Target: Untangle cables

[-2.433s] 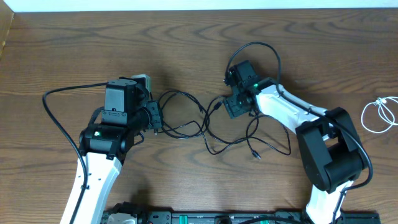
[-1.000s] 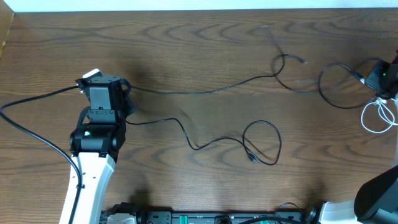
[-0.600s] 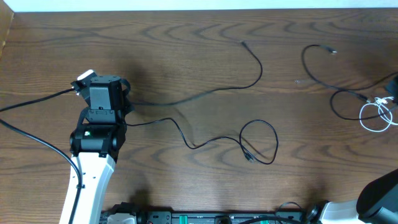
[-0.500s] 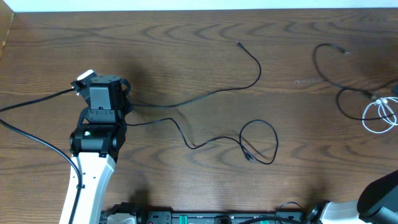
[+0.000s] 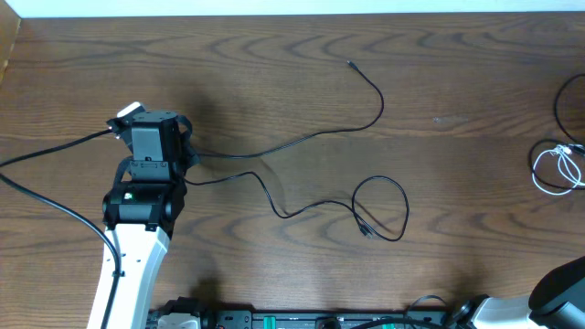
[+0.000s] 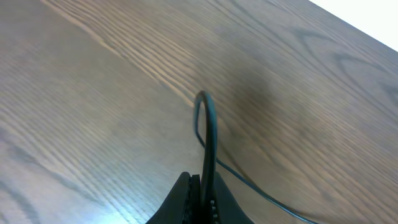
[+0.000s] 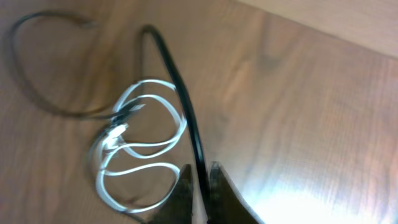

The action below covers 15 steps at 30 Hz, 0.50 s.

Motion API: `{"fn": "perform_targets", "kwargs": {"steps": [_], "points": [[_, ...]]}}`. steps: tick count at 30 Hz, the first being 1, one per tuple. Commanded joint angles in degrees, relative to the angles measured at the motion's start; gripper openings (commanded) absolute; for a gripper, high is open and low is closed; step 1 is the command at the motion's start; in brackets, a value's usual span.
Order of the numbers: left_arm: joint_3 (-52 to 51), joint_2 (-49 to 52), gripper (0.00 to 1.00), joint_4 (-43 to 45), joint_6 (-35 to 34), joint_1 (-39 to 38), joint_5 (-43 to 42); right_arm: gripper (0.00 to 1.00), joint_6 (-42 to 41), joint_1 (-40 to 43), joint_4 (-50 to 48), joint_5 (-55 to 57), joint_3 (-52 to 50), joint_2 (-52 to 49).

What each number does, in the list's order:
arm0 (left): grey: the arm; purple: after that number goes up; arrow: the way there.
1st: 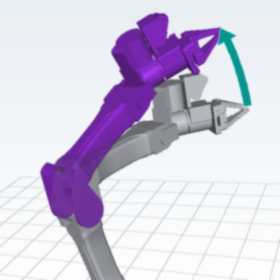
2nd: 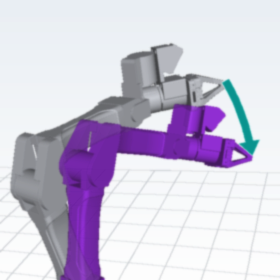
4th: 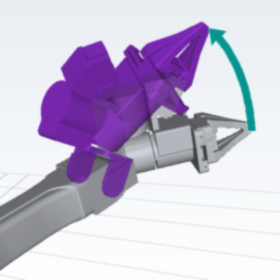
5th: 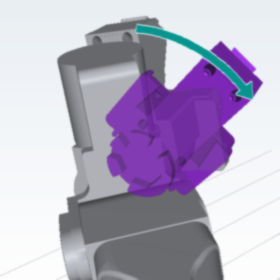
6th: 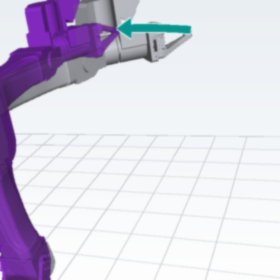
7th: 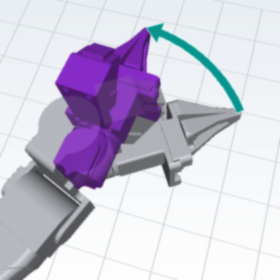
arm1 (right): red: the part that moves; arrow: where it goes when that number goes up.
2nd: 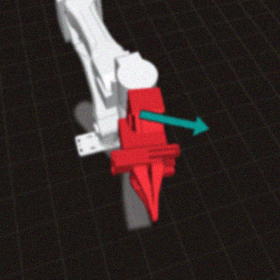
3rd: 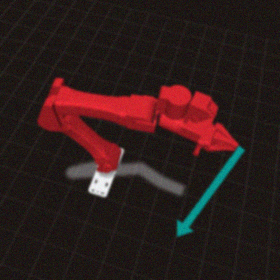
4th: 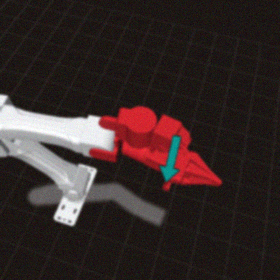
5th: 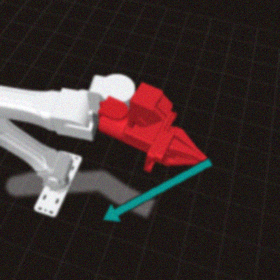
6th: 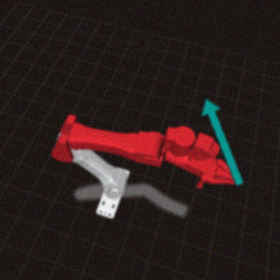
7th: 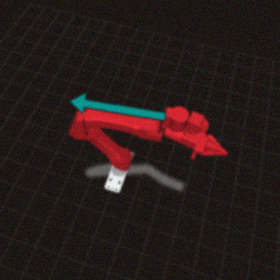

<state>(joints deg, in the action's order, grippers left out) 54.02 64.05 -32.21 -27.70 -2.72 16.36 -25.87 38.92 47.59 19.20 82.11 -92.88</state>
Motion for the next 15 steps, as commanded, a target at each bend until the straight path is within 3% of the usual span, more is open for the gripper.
{"fn": "perform_targets", "kwargs": {"steps": [1,3,8,11,15], "points": [[0.6,0.3,0.07,0.8,-0.4,0.0,-5.1,0.30,2.7,0.0,-1.8,-14.2,0.7,1.2],[0.6,0.3,0.08,1.2,0.2,0.0,-8.2,0.40,7.5,-0.1,-3.5,-26.9,0.7,1.2],[0.6,0.5,0.08,2.1,2.4,-0.2,-20.0,0.49,15.1,-3.3,-3.2,-47.3,0.7,1.2],[0.6,1.3,0.07,3.0,2.6,-1.7,-28.7,0.52,20.4,-7.2,0.7,-50.8,0.7,1.2],[0.6,3.8,0.08,6.8,2.6,-6.2,-39.8,0.54,25.1,-13.9,6.9,-46.5,0.6,1.2]]}}
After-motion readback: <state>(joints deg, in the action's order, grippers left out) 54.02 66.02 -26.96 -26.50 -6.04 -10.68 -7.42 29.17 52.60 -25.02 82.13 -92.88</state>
